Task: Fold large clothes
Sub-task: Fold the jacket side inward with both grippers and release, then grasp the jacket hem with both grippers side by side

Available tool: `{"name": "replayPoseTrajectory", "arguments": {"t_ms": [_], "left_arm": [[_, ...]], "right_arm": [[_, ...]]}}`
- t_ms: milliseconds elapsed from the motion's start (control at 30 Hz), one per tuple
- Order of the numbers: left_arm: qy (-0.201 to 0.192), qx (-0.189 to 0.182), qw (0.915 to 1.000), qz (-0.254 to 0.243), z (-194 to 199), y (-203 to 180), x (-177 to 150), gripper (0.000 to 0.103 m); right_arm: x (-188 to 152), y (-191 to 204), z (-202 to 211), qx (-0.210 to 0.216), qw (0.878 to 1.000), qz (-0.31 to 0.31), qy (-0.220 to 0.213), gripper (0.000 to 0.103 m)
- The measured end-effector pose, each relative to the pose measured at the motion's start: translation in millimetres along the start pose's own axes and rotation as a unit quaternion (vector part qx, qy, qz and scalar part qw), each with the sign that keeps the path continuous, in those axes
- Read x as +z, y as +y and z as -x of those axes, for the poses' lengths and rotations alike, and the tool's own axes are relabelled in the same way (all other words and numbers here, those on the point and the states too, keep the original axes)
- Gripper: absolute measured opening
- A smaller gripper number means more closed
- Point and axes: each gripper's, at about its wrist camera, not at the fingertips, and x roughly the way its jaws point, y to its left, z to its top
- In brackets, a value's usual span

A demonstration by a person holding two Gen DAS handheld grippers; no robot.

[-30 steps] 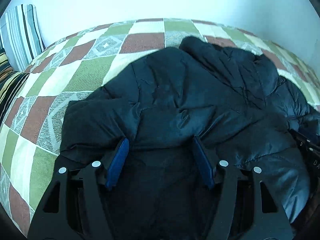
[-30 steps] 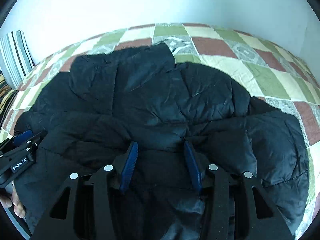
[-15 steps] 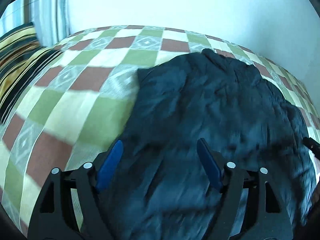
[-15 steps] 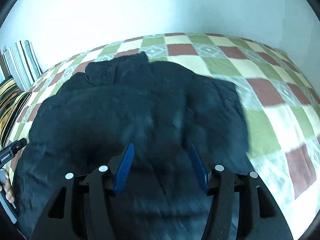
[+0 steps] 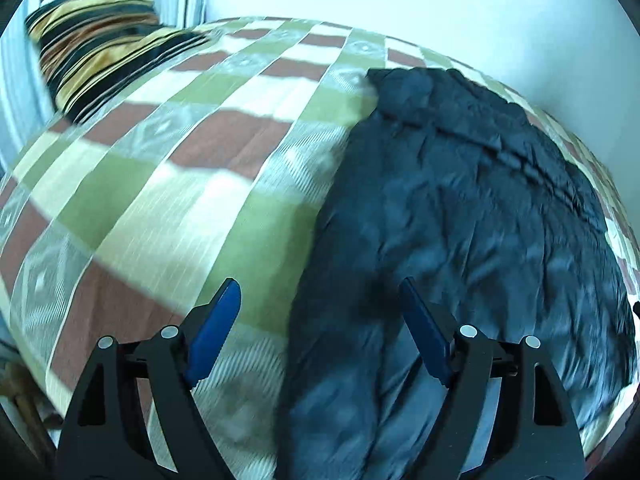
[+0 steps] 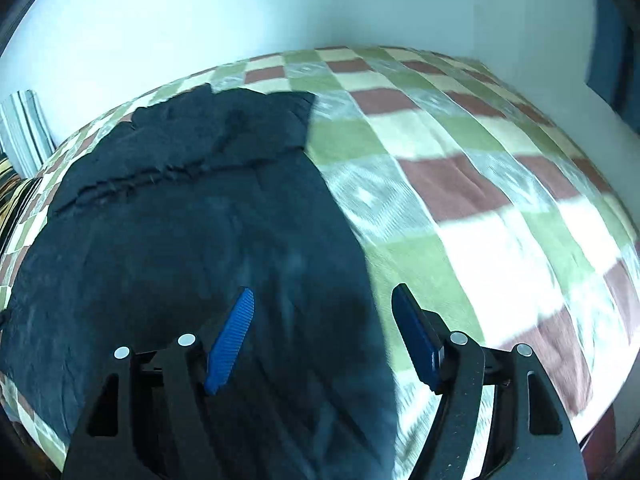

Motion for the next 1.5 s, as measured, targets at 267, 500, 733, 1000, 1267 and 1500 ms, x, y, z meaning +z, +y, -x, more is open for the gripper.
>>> {"name": "replayPoseTrajectory", "arguments": {"t_ms": [267, 500, 733, 1000, 1267, 1500], "left_arm": [[0.002, -0.026, 0.9997, 0.002, 19.4, 12.1, -42.4, 0.081], [0.007, -0.077, 0.9968, 0.022, 16.6, 14.8, -50.2, 0.081], [0.01, -0.074, 0.9971, -0.015, 16.3, -0.9, -57.1, 0.07], [0.007, -0.072, 0.9972, -0.02, 14.7, -8.3, -58.9, 0.037], [-0.004, -0.082, 0.9964, -0.021, 22.1, -12.8, -60.8, 0.013], [-0.039, -0.093, 0.9949, -0.01, 55.6, -12.2, -55.2, 0.01]], "right_arm": [[-47.0, -22.8, 5.4, 0.02, 0.999, -0.031, 0.027, 0.071], [-65.7, -18.2, 7.2, 0.037, 0.998, -0.03, 0.031, 0.072], [-70.9, -20.8, 10.2, 0.042, 0.998, -0.036, 0.03, 0.075], [-77.3, -11.2, 11.7, 0.066, 0.997, -0.033, 0.031, 0.045], [-78.1, -4.1, 19.4, 0.09, 0.995, -0.027, 0.027, 0.019], [-75.5, -5.1, 38.0, 0.122, 0.992, -0.042, 0.015, 0.013]]}}
